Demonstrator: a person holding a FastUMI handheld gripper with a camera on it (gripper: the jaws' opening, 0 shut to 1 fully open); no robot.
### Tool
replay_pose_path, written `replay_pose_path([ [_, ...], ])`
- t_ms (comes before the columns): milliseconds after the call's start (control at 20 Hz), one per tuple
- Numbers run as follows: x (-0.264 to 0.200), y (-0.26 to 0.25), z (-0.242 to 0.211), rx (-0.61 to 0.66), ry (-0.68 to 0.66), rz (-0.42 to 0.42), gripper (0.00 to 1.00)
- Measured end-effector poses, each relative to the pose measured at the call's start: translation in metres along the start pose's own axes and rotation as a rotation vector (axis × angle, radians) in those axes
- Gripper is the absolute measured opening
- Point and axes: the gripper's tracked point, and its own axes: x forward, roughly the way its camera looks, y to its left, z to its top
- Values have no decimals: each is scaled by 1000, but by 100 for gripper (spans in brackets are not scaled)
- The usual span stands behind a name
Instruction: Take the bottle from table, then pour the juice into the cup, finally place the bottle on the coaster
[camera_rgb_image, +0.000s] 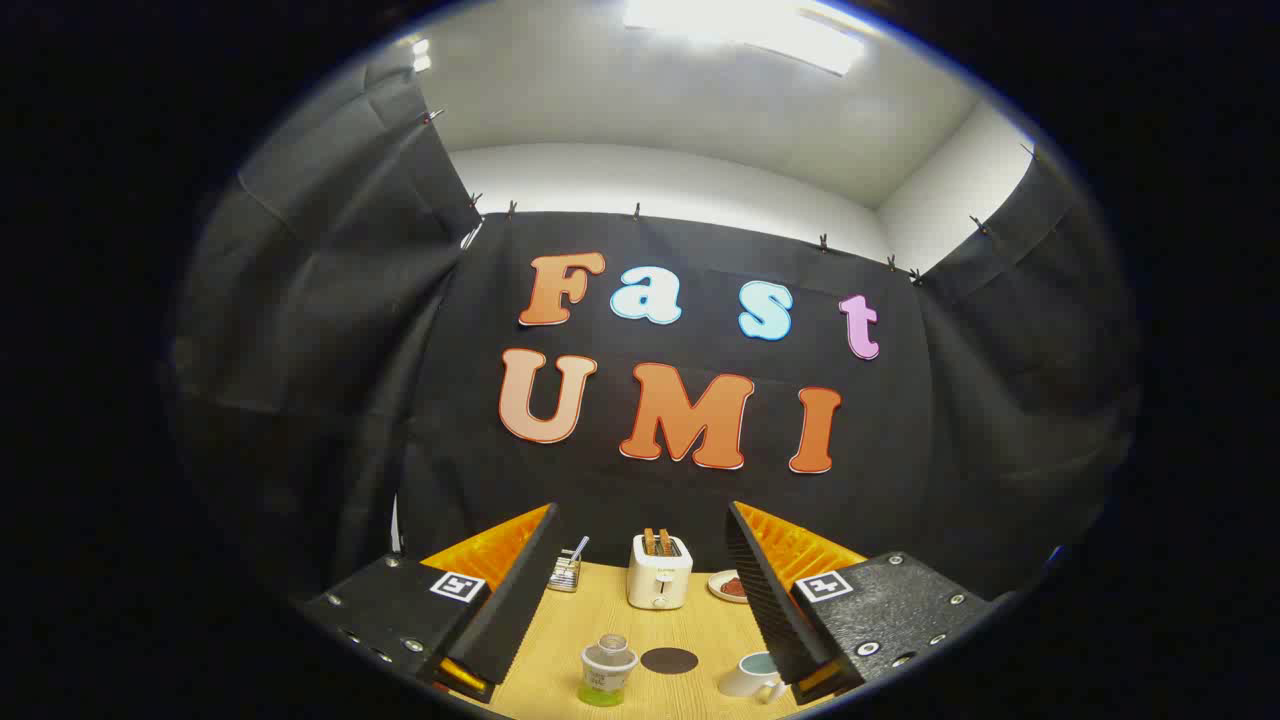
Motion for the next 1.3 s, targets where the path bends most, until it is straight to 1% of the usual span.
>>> replay_pose_path([
  [300,-10,9,2,-29,-14,-5,97],
  [550,0,26,-4,-30,-11,22,97],
  [700,12,27,-16,-51,2,15,97],
  [1000,32,32,-47,-9,57,40,97],
  [1150,37,27,-64,-8,92,11,97],
  [1300,39,18,-84,-46,119,-49,97],
])
